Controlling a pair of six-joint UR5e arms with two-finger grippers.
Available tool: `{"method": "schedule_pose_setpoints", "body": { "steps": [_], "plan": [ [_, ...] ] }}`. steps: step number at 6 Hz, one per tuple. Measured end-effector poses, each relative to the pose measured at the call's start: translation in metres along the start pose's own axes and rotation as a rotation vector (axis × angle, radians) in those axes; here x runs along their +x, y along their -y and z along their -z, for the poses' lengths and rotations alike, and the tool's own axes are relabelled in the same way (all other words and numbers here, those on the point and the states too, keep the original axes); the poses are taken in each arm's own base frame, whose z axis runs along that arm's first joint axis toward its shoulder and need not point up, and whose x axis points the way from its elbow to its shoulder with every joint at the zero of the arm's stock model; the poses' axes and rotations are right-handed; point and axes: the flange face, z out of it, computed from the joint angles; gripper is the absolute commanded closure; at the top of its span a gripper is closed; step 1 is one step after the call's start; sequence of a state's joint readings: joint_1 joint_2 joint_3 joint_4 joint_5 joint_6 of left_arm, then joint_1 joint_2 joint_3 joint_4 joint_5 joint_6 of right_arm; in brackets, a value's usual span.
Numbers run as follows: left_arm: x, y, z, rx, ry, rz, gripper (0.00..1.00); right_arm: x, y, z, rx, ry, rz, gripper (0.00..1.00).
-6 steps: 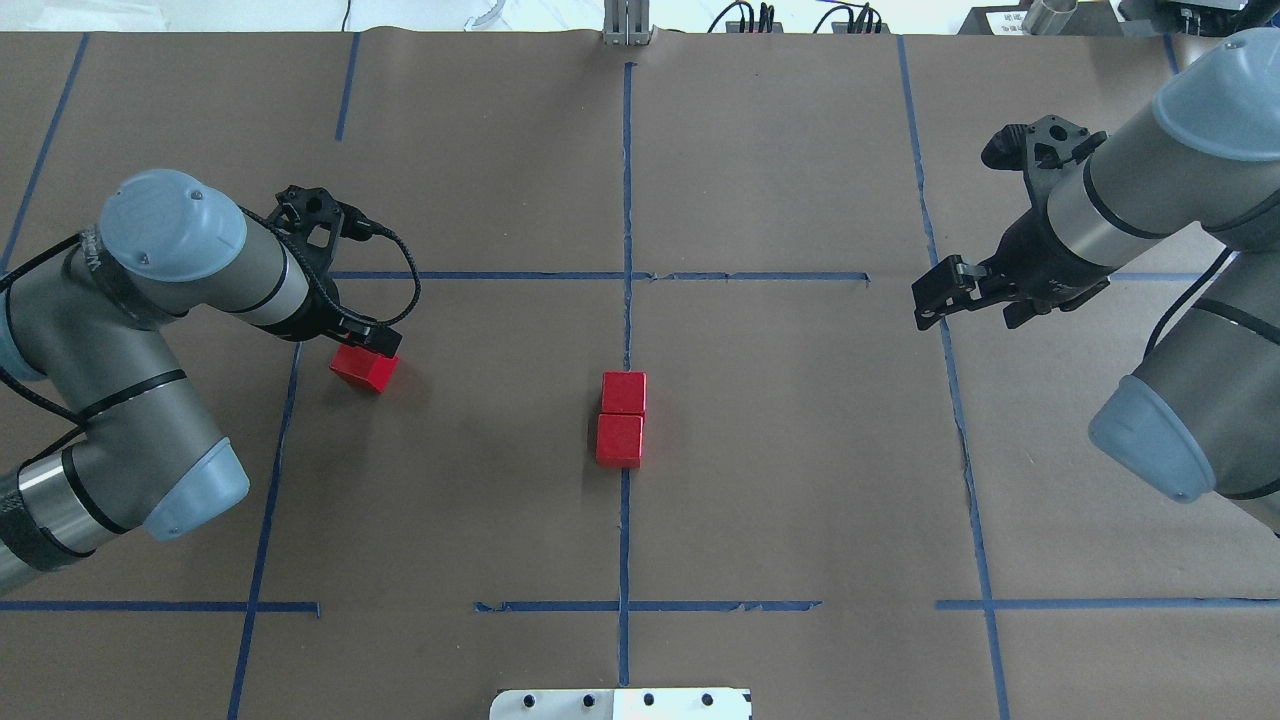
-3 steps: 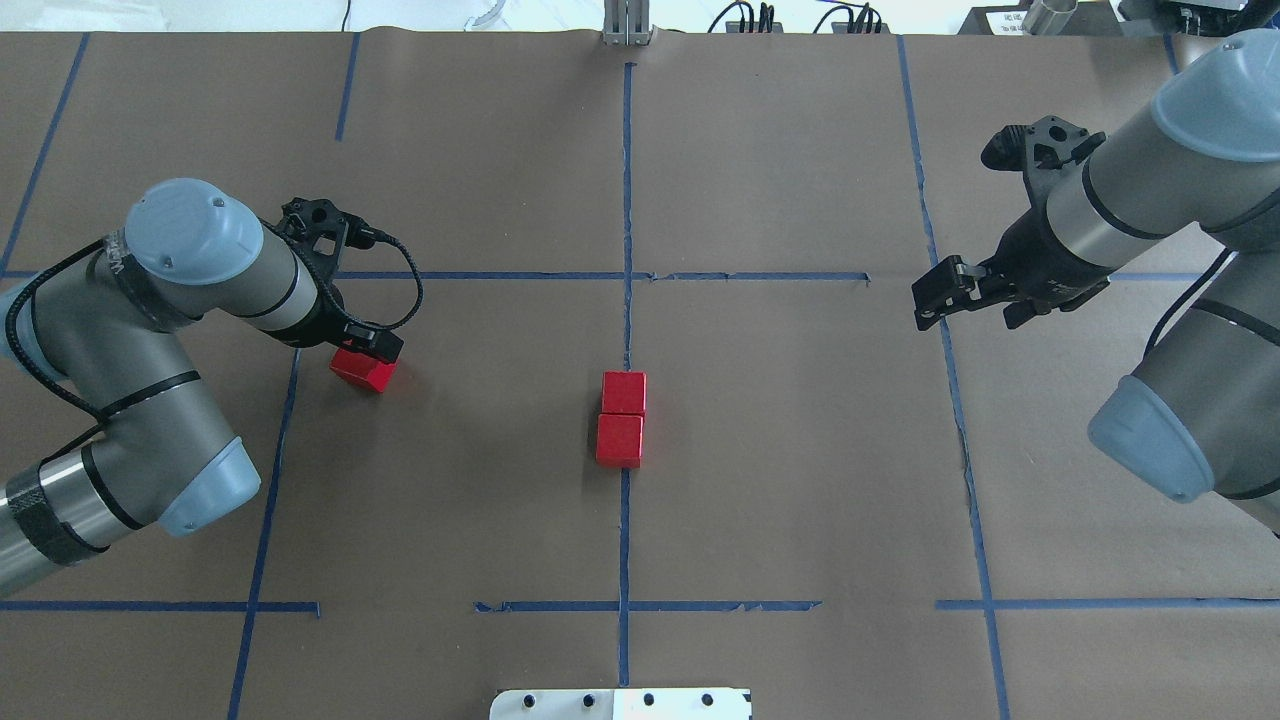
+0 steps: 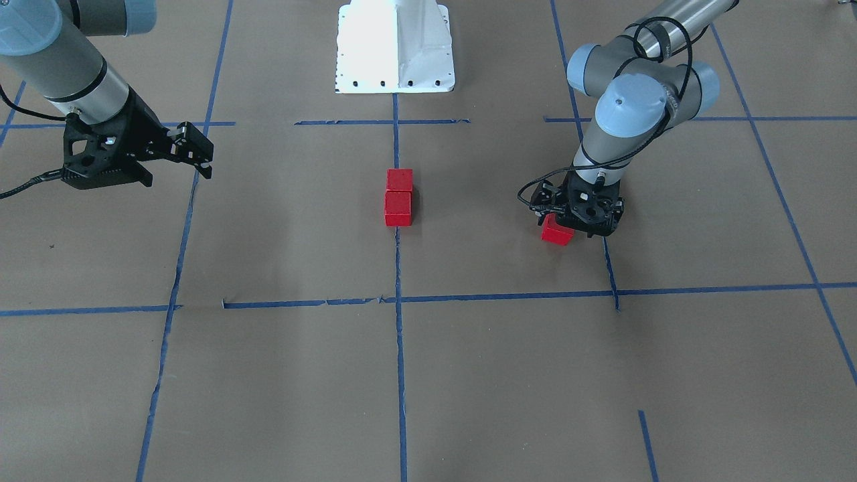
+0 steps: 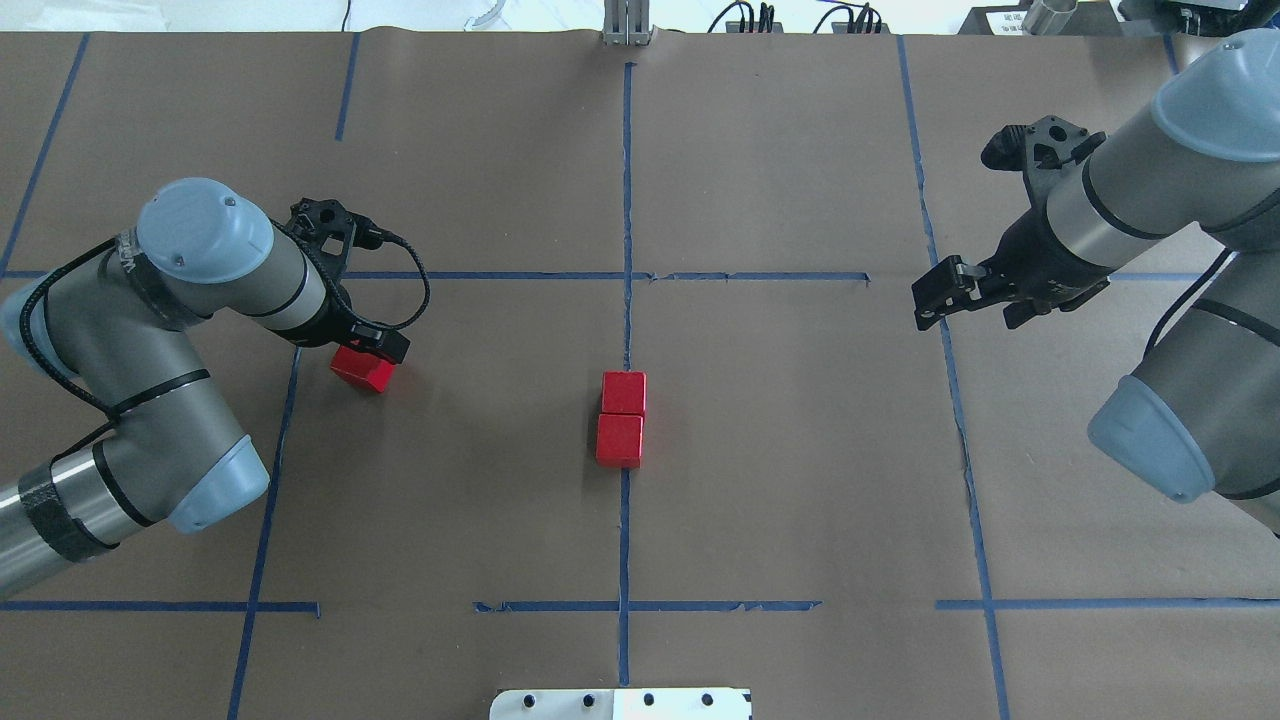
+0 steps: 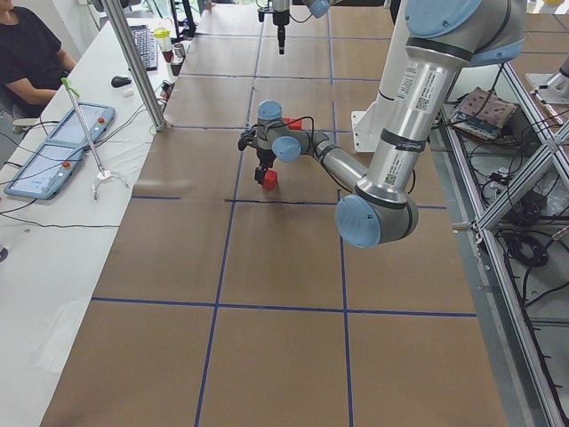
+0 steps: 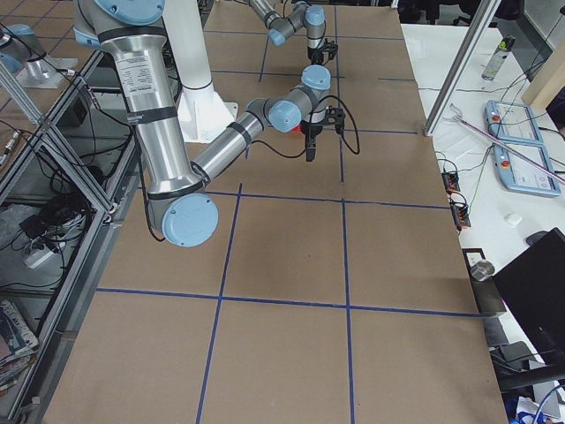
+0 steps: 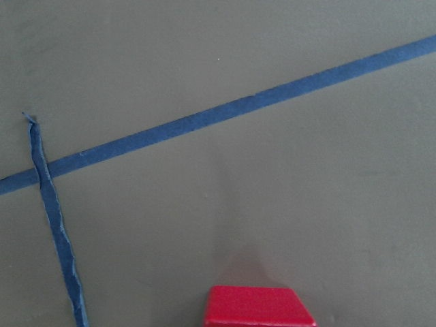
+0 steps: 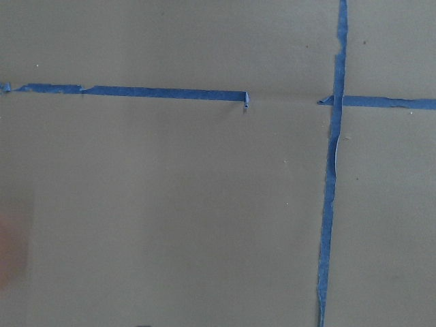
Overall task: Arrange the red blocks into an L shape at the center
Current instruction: 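Move the left gripper to the remaining red cube and grasp it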
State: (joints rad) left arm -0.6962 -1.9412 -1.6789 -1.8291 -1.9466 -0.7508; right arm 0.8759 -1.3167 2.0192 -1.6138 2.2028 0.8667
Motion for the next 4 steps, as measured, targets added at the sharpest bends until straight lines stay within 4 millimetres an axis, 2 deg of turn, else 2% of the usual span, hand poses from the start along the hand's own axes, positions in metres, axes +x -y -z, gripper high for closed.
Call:
{"method": "schedule_pose_setpoints", "body": {
  "steps": [1,3,4],
  "plan": [
    [0.0006,0.0008,-0.0015,-0.002,0.001,-0.002,0.31,0.0011,-0.0003,-0.0007,-0.001,-0.002,-0.001,0.0],
    [0.0016,0.0002,-0.0046,-0.006,0.002,-0.004,1.0,0.0028,-0.0004,-0.0019,-0.003,-0.005,-0.004,0.0],
    [0.0047,0.0006,-0.0032,-0.005,-0.001,0.005,1.0,0.0035,-0.0003,-0.0026,-0.003,-0.006,-0.005,0.0]
  ]
}}
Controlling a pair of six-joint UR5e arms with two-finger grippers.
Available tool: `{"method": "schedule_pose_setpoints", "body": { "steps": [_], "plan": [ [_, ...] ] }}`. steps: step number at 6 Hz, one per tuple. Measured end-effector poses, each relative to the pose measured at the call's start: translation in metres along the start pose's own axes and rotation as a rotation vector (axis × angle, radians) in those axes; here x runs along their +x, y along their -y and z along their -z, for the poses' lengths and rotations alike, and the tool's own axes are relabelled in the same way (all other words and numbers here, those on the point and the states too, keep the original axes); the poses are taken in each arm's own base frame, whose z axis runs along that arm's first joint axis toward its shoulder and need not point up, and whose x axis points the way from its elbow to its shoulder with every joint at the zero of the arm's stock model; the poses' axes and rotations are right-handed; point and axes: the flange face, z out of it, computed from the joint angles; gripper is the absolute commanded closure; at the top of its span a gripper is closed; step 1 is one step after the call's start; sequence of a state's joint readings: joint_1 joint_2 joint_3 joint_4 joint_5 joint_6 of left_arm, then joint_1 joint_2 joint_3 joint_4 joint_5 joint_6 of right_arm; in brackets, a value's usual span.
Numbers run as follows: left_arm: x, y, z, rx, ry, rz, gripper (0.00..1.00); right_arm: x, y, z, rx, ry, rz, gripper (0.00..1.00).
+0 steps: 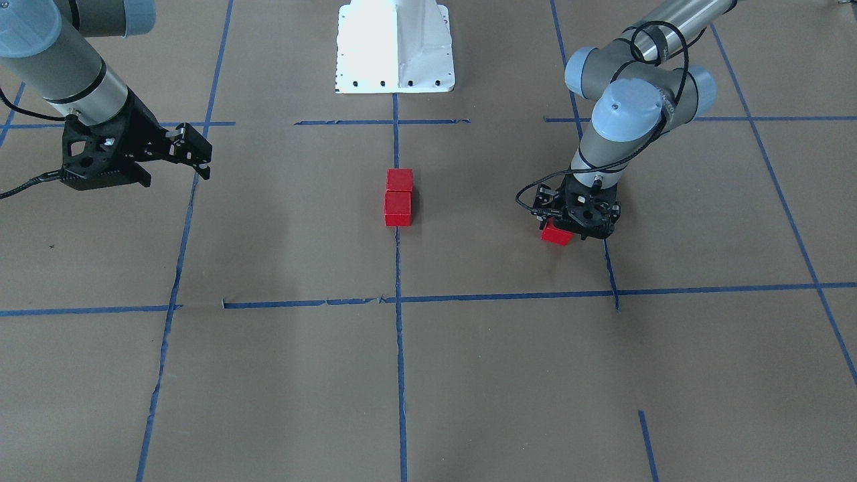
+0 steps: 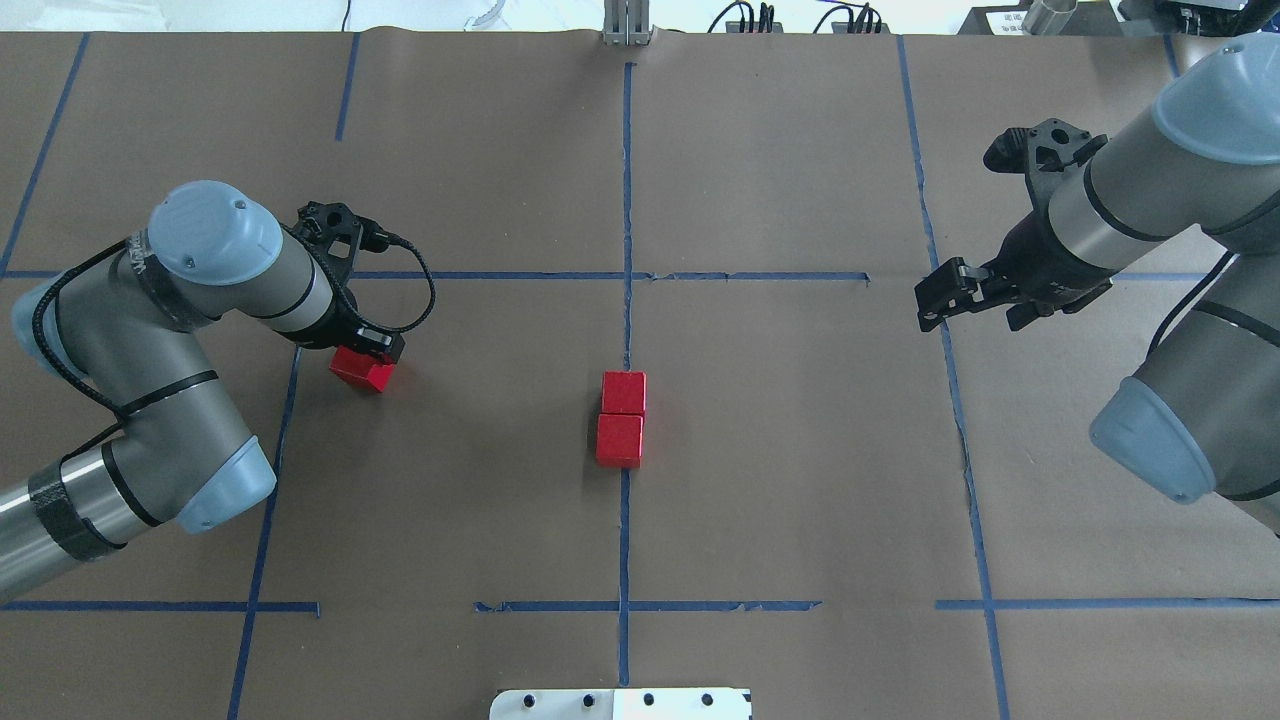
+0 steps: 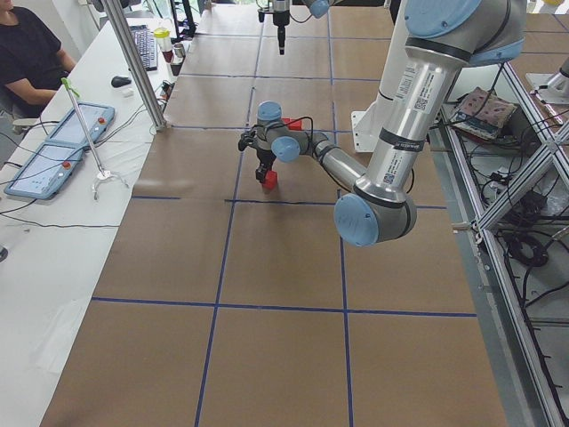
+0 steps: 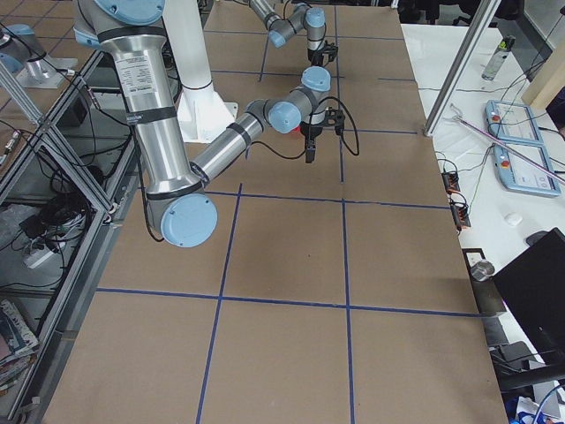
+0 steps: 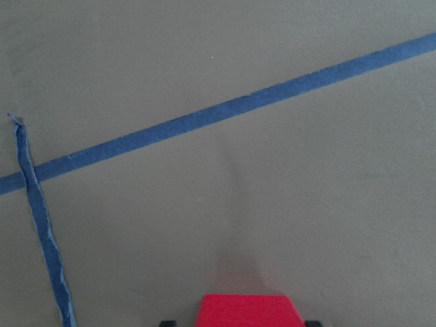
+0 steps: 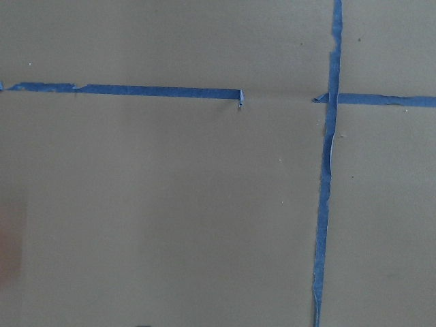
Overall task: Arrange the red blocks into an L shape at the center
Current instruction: 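Carry the red cube with the left gripper toward the two-cube column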
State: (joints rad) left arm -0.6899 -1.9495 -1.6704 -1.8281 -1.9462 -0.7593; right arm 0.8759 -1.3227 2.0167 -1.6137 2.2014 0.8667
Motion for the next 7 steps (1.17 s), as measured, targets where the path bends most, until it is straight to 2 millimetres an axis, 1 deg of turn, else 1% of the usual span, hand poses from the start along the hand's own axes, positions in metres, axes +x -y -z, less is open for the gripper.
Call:
{"method": "schedule_pose_setpoints", "body": {
  "steps": [1,2,3,4,5,6,7],
  "plan": [
    [0.009,0.006,0.006,0.008,-0.008,0.051,1.0,0.0,0.0,0.0,0.0,-0.001,0.0,0.0],
    [0.029,0.018,0.019,0.015,-0.015,0.176,1.0,0.0,0.0,0.0,0.0,0.0,0.0,0.0],
    [0.052,0.032,0.034,0.014,-0.012,0.367,1.0,0.0,0.0,0.0,0.0,0.001,0.0,0.0],
    [0.075,0.043,0.047,0.021,-0.008,0.593,1.0,0.002,0.0,0.0,0.0,-0.002,-0.002,0.0],
    [0.108,0.044,0.052,0.048,0.01,0.858,1.0,0.006,-0.001,-0.002,-0.003,-0.008,-0.007,0.0],
    [0.148,0.033,0.047,0.066,0.048,1.057,1.0,0.012,-0.003,-0.005,-0.009,-0.015,-0.014,0.0],
    [0.175,0.021,0.042,0.063,0.078,1.214,1.0,0.017,-0.006,-0.008,-0.015,-0.022,-0.021,0.0]
  ]
}}
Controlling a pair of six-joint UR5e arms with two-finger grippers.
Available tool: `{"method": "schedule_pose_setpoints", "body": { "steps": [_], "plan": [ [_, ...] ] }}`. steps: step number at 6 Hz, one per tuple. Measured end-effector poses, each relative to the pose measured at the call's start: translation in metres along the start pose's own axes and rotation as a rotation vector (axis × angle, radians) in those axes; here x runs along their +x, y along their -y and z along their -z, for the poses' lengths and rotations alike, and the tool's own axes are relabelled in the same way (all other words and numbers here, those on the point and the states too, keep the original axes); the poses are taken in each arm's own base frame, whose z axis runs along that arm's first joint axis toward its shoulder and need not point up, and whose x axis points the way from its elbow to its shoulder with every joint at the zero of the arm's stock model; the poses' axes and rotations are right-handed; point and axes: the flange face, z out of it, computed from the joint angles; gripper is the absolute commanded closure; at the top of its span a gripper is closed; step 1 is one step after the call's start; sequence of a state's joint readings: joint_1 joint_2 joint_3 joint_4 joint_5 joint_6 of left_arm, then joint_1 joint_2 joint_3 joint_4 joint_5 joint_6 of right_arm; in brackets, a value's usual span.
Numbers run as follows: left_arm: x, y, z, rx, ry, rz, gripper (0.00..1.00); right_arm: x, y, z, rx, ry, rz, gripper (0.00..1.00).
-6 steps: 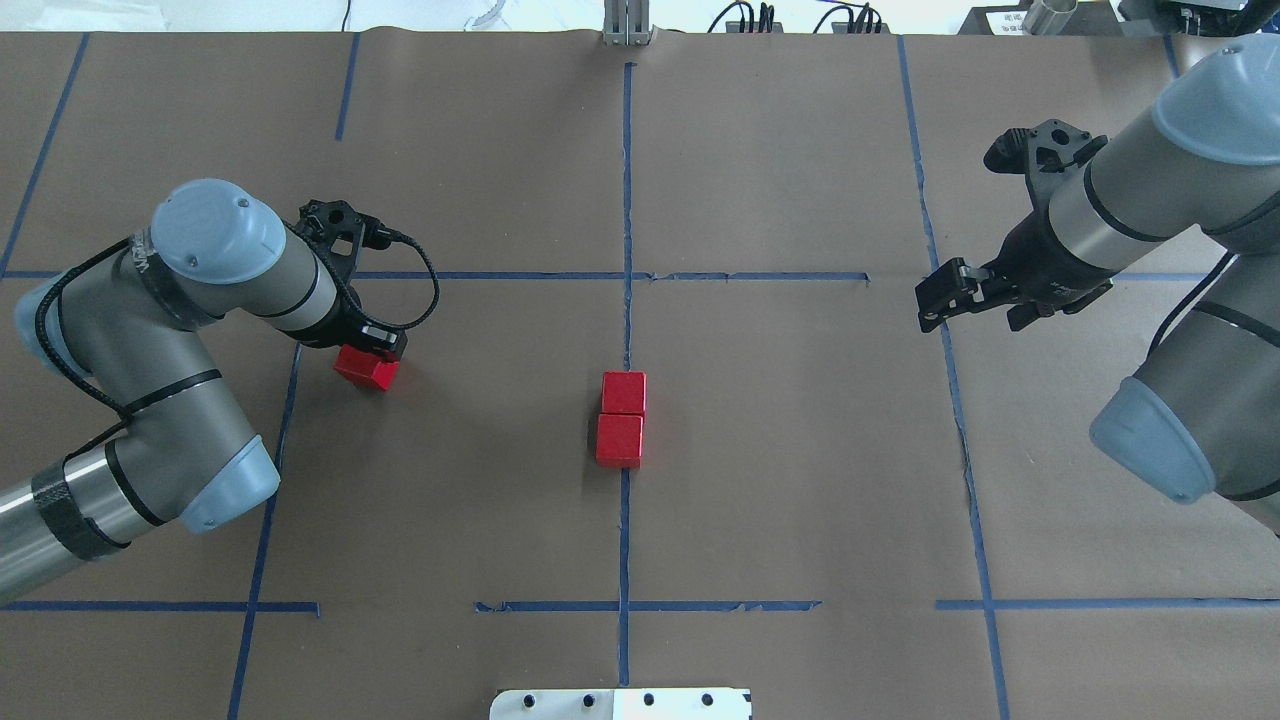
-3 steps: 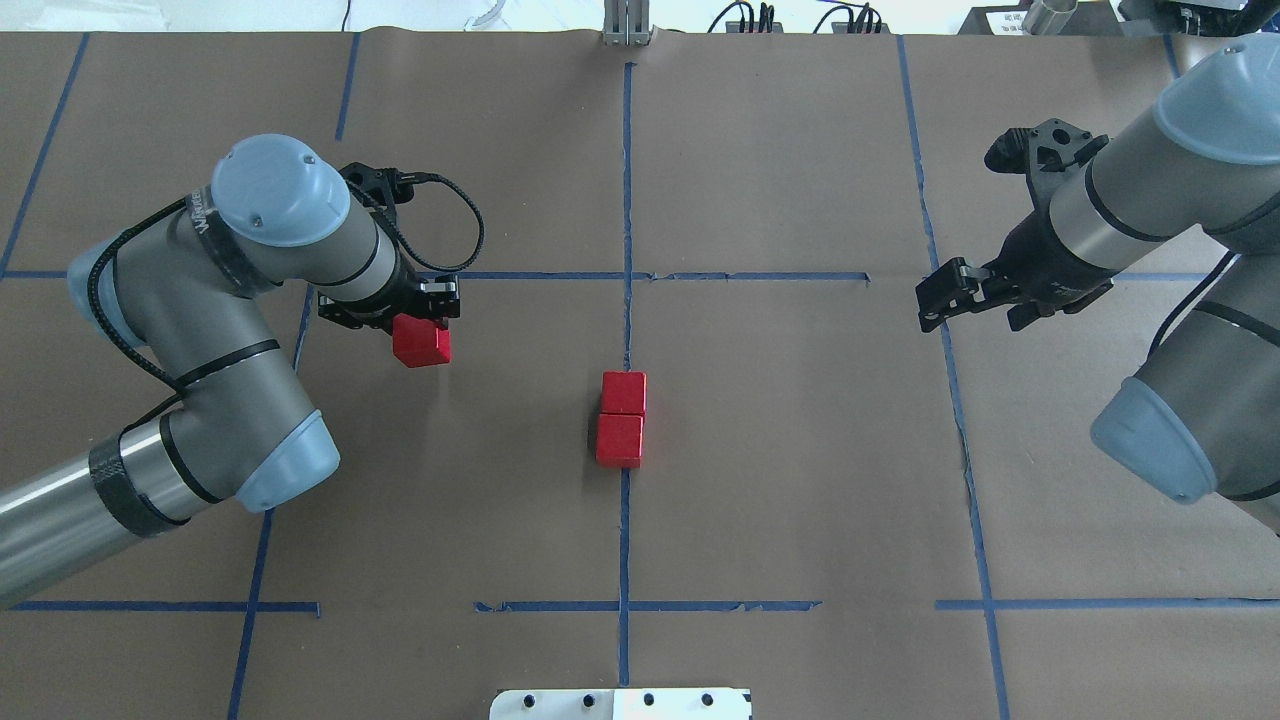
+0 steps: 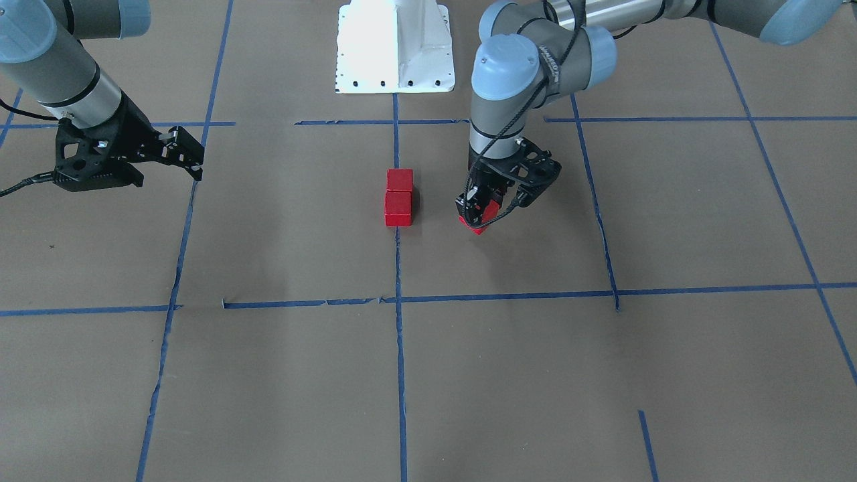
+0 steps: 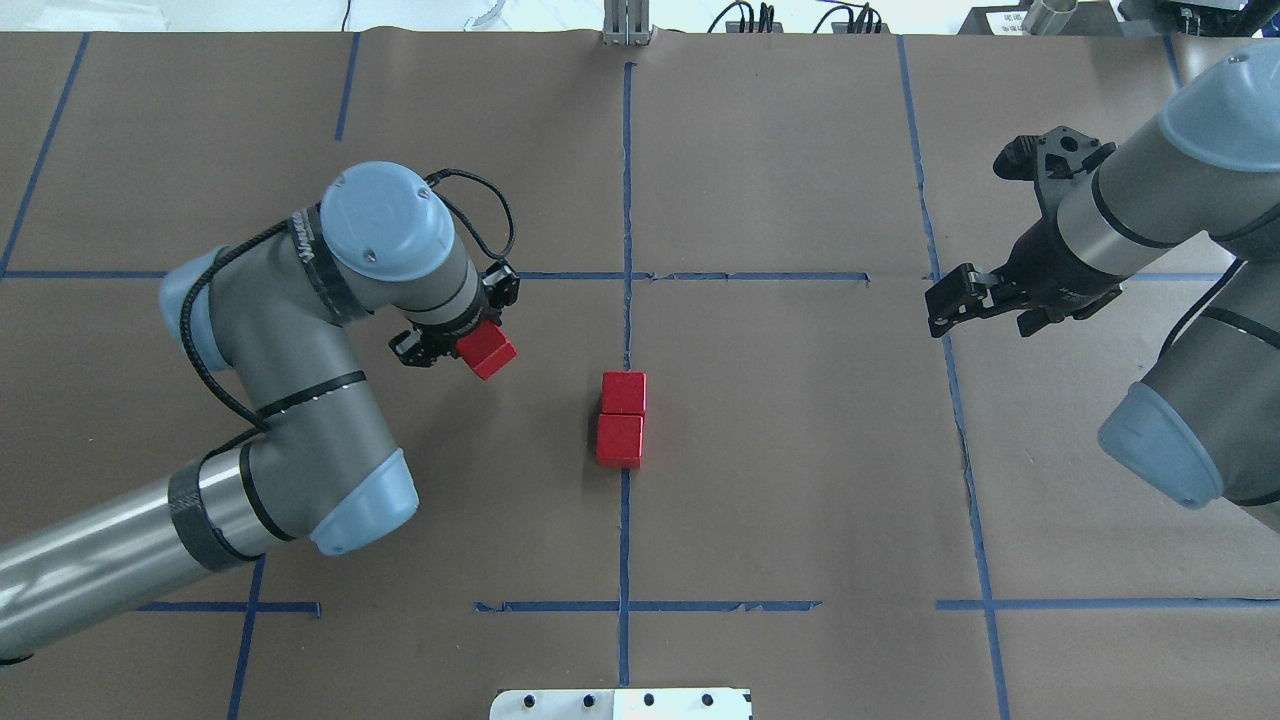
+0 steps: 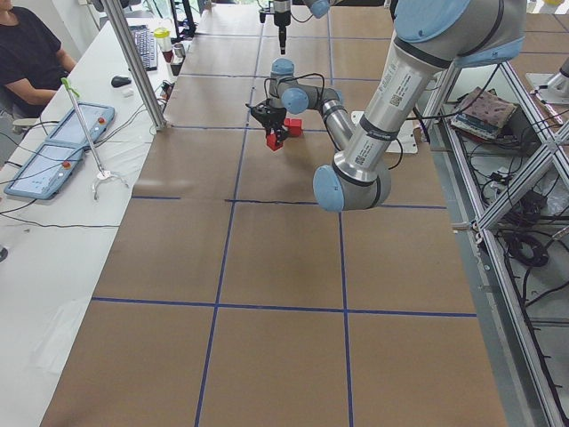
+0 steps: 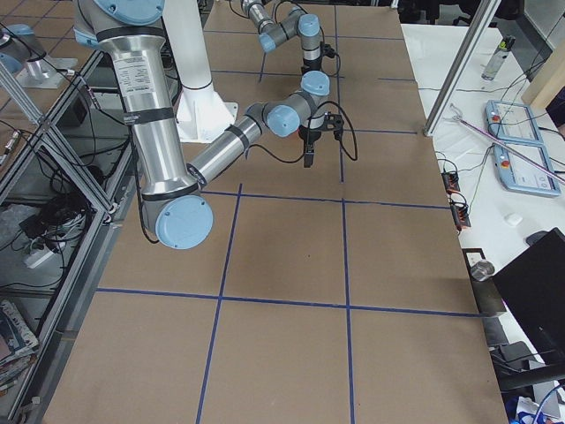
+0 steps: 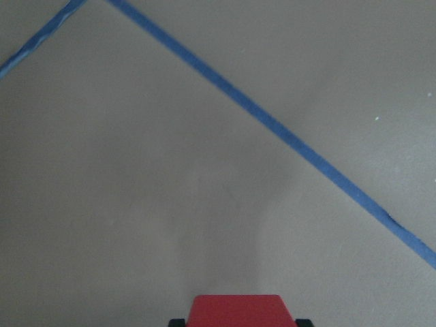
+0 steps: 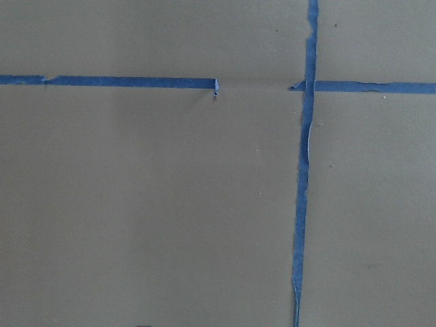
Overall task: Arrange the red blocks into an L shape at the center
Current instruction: 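Carry the red cube with the left gripper toward the two-cube column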
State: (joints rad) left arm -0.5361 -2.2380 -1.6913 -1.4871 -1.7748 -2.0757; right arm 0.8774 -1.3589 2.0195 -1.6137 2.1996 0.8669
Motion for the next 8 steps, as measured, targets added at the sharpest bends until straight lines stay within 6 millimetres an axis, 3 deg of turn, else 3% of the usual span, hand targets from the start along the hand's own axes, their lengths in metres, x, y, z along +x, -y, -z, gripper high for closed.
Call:
{"method": "schedule_pose_setpoints", "body": {
  "steps": [2,4,8],
  "plan": [
    [0.001,-0.02,-0.004,0.009,0.025,0.344,1.0,0.006,-0.003,-0.002,-0.005,-0.006,-0.012,0.0],
    [0.014,-0.027,-0.002,0.005,0.026,0.57,1.0,0.006,-0.003,-0.002,-0.004,-0.007,-0.016,0.0],
    [0.033,-0.041,-0.01,-0.023,0.053,0.688,0.99,0.005,-0.003,-0.003,-0.005,-0.007,-0.017,0.0]
  ]
}}
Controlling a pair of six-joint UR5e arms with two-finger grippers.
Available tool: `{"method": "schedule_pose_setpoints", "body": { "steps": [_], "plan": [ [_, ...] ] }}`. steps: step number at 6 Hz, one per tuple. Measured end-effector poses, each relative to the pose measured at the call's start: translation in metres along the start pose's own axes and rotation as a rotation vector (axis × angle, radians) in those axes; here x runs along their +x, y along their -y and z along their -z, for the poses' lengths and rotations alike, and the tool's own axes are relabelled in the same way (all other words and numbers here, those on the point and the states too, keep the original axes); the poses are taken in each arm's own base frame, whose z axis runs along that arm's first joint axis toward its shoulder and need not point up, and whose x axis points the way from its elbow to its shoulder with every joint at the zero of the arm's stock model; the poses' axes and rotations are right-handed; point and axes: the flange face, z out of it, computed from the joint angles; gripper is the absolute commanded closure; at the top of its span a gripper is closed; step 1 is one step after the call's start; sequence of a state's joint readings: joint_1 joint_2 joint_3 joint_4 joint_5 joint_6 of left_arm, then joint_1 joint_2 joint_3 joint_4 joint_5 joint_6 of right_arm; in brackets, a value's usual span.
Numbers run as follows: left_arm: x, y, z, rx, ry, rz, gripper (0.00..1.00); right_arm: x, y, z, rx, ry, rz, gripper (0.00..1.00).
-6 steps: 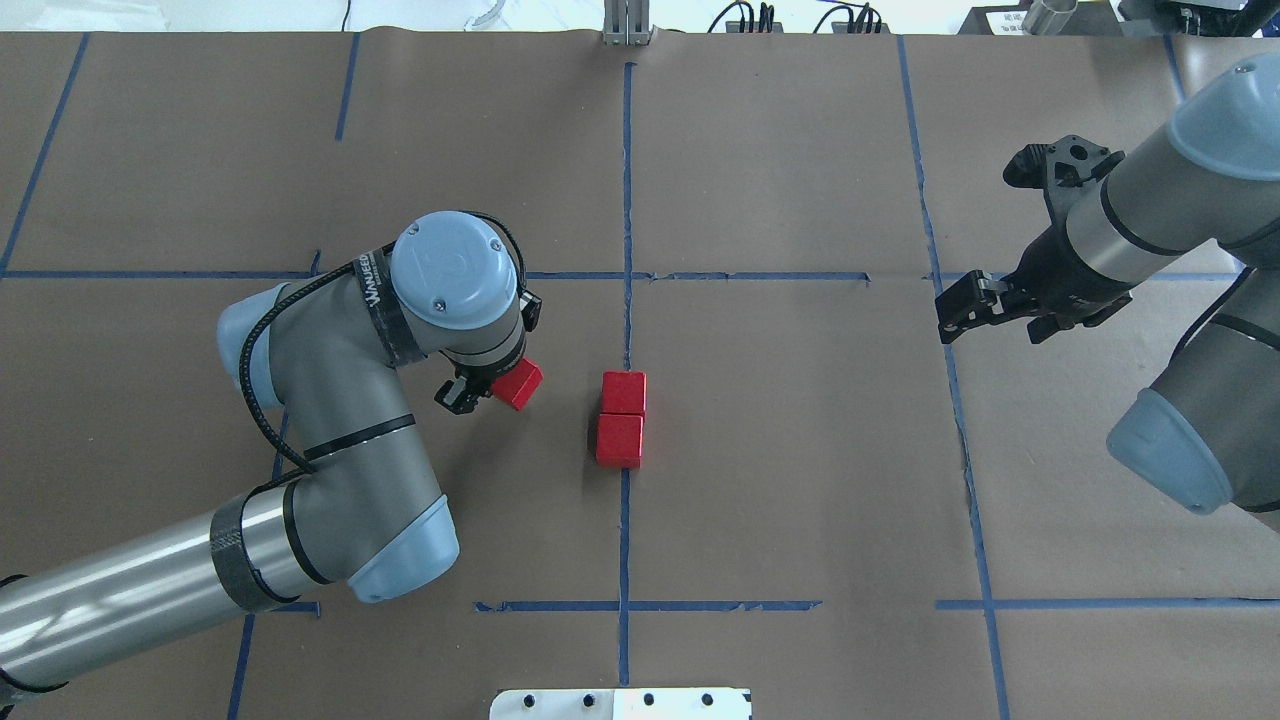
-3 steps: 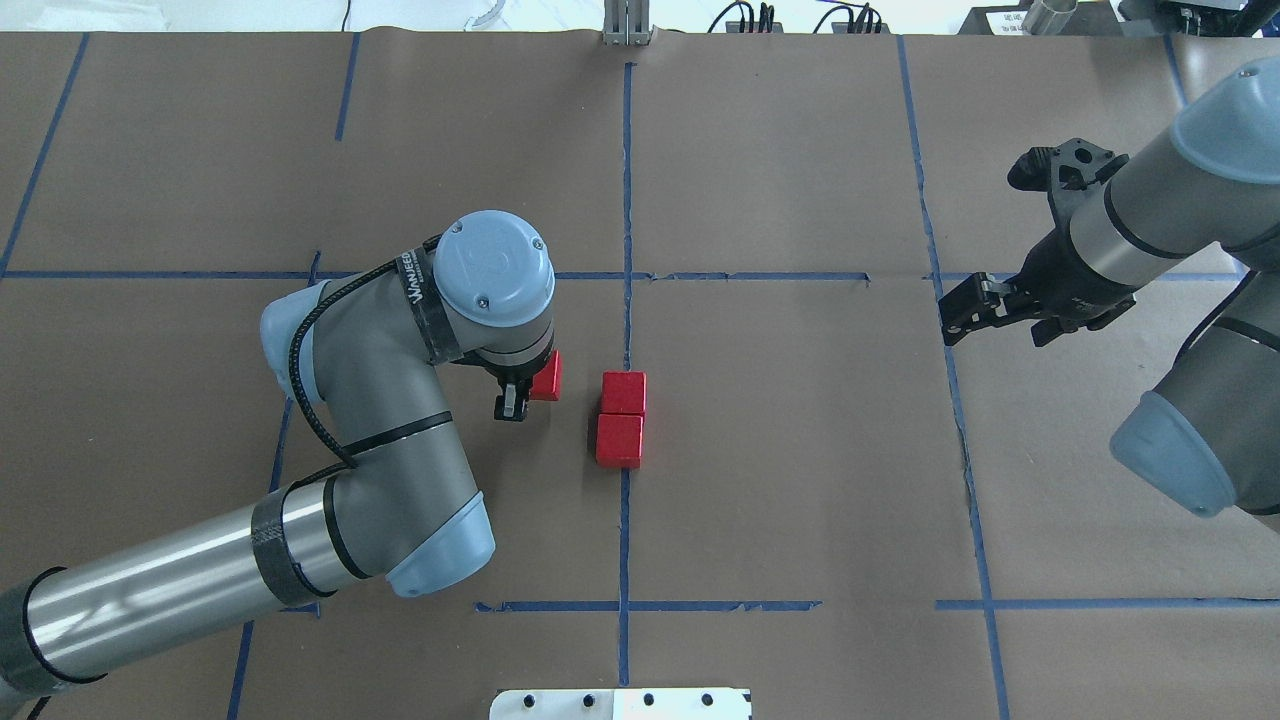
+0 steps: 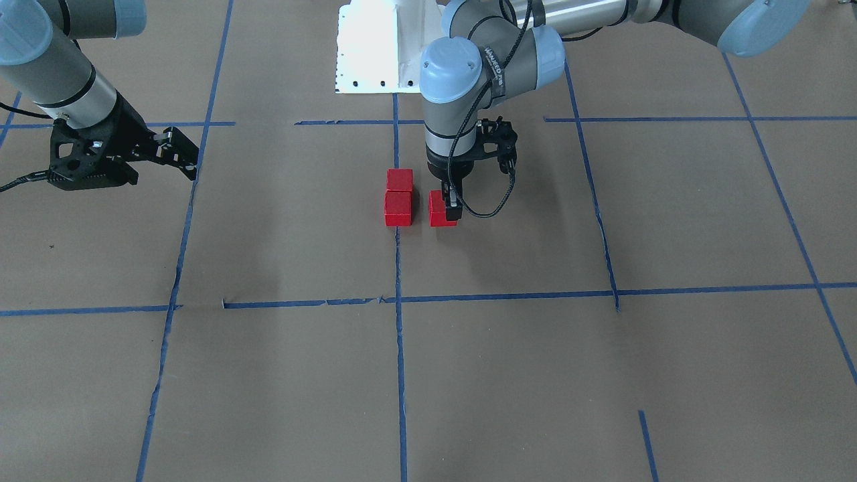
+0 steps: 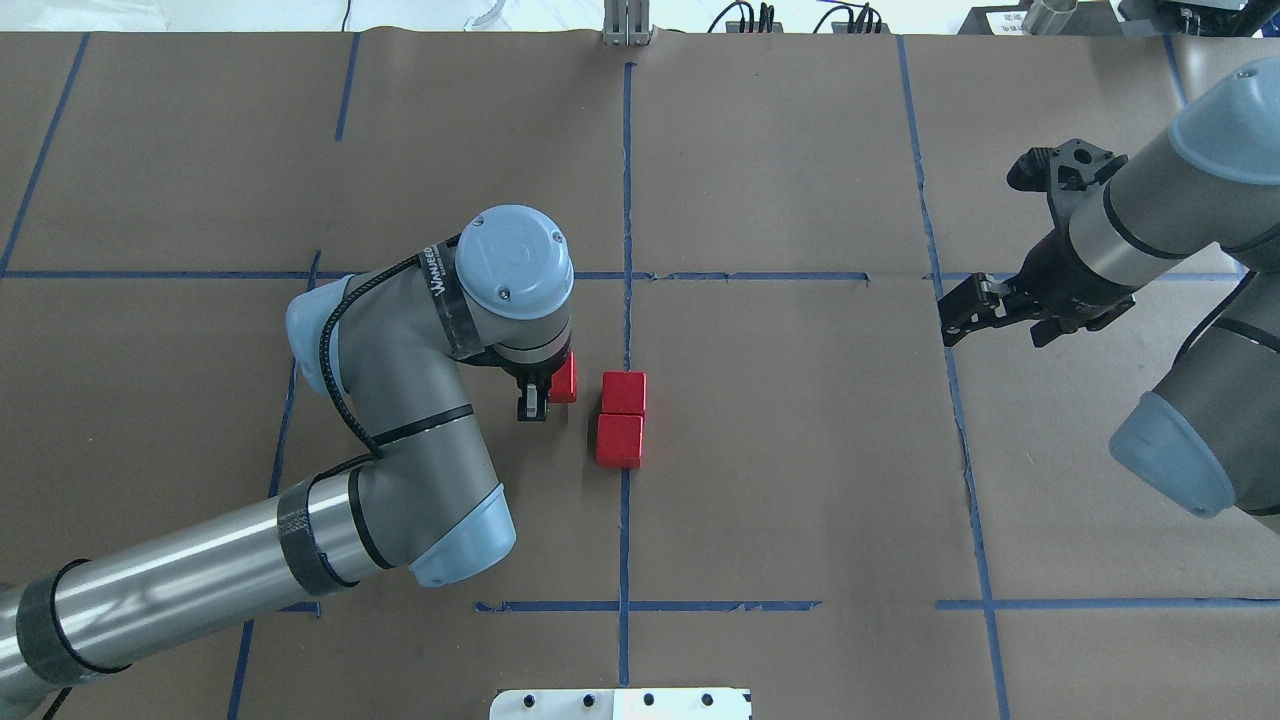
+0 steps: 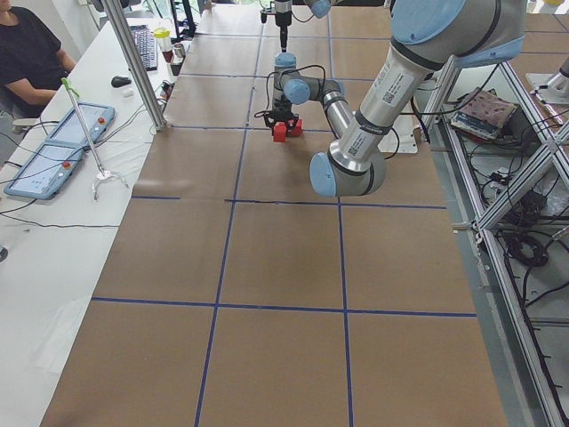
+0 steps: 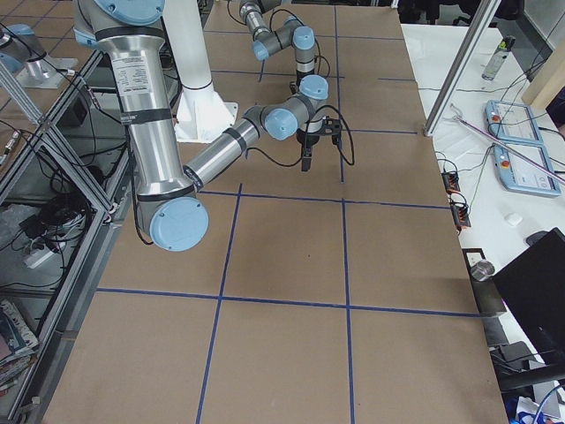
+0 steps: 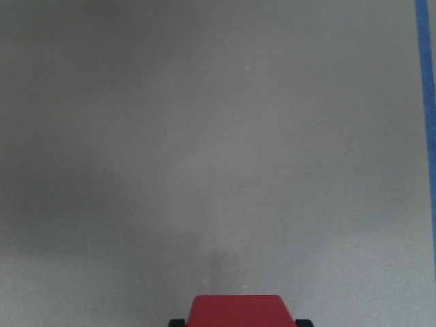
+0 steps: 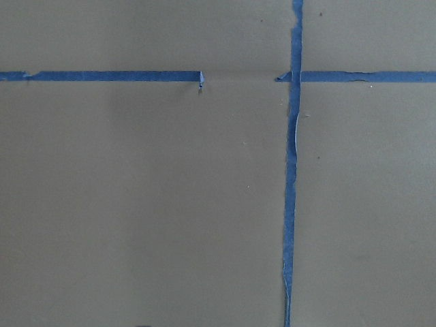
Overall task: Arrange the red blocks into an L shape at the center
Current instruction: 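Carry the red cube with the left gripper toward the two-cube column, then place the cube beside the farther cube of the column and release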
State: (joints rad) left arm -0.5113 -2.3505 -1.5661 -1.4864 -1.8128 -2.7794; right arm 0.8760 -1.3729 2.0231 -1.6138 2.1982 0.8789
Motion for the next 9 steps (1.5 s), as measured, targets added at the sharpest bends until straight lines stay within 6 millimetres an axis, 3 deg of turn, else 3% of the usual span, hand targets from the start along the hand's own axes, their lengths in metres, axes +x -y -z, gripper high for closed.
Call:
{"method": "schedule_pose_setpoints", "body": {
  "steps": [2,9],
  "plan": [
    [0.006,-0.017,-0.007,0.0,0.017,0.026,0.99,0.0,0.0,0.0,-0.001,-0.001,-0.001,0.0],
    [-0.005,-0.019,-0.014,-0.019,0.084,0.014,0.93,-0.001,0.0,0.001,0.0,0.002,0.001,0.0]
  ]
}}
